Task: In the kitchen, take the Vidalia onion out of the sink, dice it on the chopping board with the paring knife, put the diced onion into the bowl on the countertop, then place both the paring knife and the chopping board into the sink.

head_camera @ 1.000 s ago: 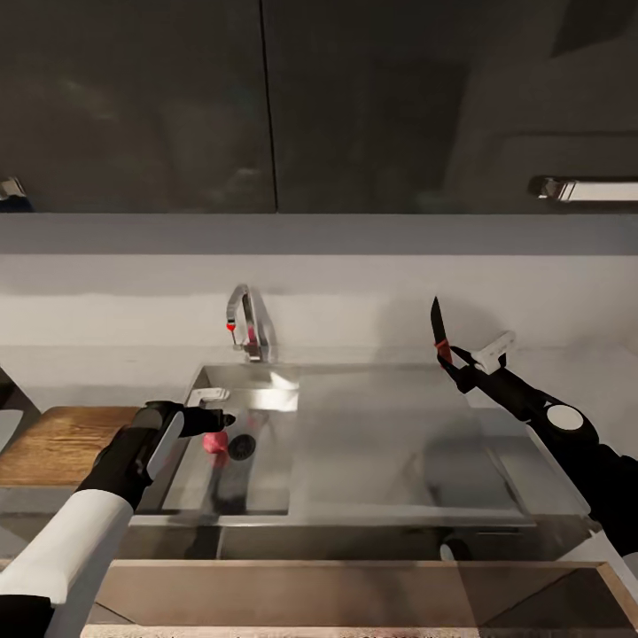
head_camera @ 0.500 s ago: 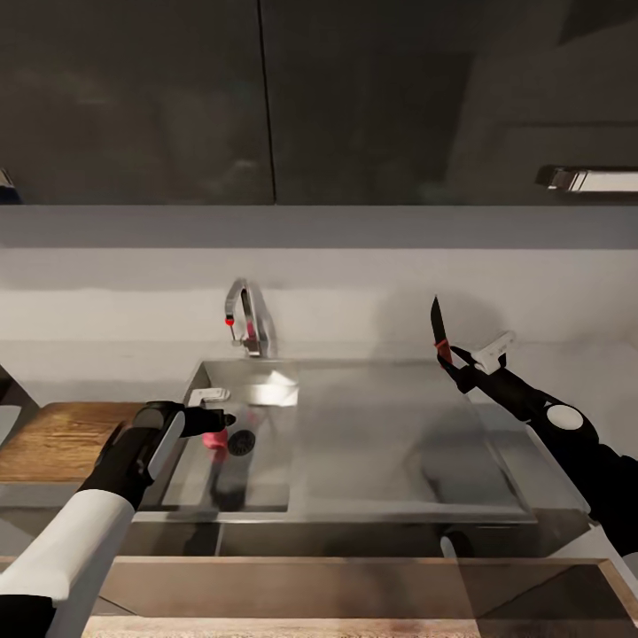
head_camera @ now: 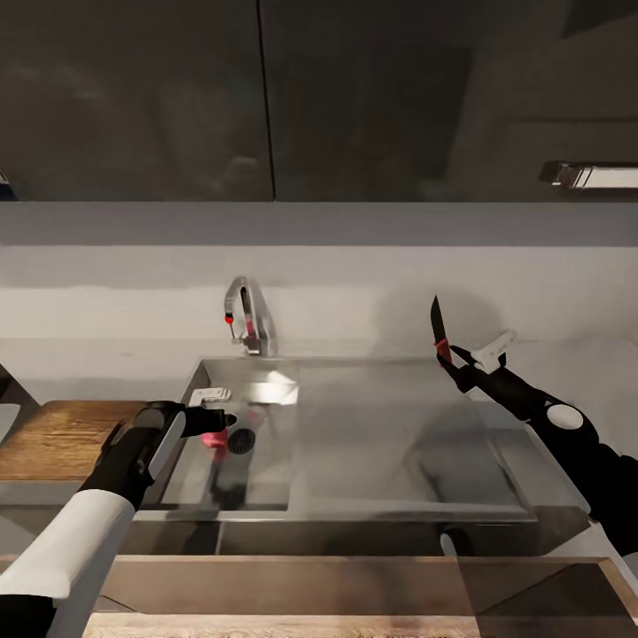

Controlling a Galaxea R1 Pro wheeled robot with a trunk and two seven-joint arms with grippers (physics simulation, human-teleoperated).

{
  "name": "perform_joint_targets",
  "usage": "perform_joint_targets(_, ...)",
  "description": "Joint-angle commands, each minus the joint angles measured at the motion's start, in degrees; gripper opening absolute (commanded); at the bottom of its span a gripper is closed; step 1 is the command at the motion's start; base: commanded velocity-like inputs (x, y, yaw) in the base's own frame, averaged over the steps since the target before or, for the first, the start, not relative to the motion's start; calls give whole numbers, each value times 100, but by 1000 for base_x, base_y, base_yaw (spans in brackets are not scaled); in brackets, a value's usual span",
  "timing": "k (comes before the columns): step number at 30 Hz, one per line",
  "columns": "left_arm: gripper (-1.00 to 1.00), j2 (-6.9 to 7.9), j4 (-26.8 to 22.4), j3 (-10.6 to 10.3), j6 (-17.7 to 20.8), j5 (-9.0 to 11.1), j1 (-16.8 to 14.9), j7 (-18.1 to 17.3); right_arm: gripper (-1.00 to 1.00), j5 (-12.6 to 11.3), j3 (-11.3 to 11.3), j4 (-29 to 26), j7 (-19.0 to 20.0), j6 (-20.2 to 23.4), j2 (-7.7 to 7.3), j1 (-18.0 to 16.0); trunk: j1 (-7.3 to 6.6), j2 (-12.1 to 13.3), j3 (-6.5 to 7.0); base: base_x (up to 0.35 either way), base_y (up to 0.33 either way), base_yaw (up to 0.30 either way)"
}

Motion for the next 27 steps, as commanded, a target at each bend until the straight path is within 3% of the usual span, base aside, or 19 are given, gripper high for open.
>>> perform_joint_targets(1,100,6,-5,-14,23,20,-5,4,-100,-61,7,-8,10,30,-3,-6,3,-13,-17,0,0,0)
perform_joint_targets(19,100,-5,-5,-14,-108,25,-5,12,-100,-61,7,-13,10,30,1,-6,3,-13,-120,0,0,0)
perform_joint_targets(27,100,2,-5,-13,-168,27,-5,190,-100,-61,7,-13,10,30,-3,-6,3,-13,-135,0,0,0)
